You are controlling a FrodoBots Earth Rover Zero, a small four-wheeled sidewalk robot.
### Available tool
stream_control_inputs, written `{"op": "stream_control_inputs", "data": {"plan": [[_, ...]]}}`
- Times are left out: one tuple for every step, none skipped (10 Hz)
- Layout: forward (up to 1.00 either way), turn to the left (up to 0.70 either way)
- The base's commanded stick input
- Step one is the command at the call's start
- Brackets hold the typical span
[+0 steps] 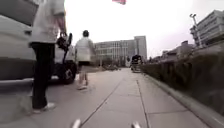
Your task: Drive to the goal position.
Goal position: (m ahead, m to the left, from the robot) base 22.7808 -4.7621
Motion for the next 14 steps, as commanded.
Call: {"op": "stream_control_inputs", "data": {"plan": [[0.70, 0.00], [0.70, 0.00], [0.70, -0.01], [0.70, -0.07], [0.70, -0.20], [0.70, -0.27], [0.70, -0.25], [0.70, -0.16], [0.70, -0.02], [0.70, 0.00], [0.70, 0.00], [0.70, 0.00], [0.70, 0.00], [0.70, 0.00]]}}
